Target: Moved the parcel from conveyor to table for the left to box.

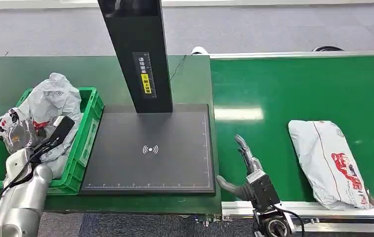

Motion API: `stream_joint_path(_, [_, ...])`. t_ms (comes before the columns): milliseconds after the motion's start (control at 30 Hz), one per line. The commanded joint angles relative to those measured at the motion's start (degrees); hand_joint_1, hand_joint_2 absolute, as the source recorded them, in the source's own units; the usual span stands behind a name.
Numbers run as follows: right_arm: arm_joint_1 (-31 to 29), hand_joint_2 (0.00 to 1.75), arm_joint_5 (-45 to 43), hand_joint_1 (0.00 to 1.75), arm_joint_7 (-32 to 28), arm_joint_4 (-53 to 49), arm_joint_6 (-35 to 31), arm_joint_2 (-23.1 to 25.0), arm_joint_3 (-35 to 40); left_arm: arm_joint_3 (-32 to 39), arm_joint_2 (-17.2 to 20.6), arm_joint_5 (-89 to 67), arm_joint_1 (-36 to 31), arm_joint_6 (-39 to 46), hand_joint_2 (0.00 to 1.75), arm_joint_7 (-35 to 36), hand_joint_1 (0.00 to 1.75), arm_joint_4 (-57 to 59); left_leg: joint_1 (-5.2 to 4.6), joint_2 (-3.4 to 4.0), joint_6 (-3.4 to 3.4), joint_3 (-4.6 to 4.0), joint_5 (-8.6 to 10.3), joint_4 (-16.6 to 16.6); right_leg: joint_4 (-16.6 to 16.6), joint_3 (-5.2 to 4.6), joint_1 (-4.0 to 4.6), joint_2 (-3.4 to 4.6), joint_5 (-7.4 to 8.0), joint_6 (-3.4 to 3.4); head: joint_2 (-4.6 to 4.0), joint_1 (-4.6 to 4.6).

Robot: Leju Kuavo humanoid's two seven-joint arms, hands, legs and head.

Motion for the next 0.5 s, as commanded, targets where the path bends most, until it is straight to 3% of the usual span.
stream_joint_path(33, [-1.25, 1.75, -0.25, 0.0, 0.31, 2.43, 0.2, 0.12, 0.43, 5.81, 1.41, 3.11, 0.55, 4.07, 1.75, -0.99, 1.75, 2.23, 0.03, 0.21, 0.01, 0.11, -0.02, -0.06, -0.08, 0.06, 0.05, 0.1, 0.04, -0.04, 0.0, 0.0])
stream_joint_path(133, [-0.92, 1.75, -0.53, 0.0, 0.53, 1.84, 0.17, 0.26, 0.29, 6.78, 1.24, 4.12, 1.21, 2.43, 1.75, -1.94, 1.75, -2.68, 0.04, 0.24, 0.01, 0.07, -0.03, -0.04, -0.07, 0.03, 0.06, 0.13, 0.05, -0.04, 0.0, 0.02])
stream_joint_path(500, [-1.67, 1.75, -0.82, 0.0, 0.79, 2.19, 0.34, 0.27, -0.24, 4.54, 0.83, 1.6, -0.41, 0.53, 1.75, -1.44, 1.75, 0.56, 0.03, 0.08, -0.01, -0.04, 0.0, 0.0, -0.02, -0.05, 0.04, 0.01, 0.02, -0.02, 0.0, 0.0])
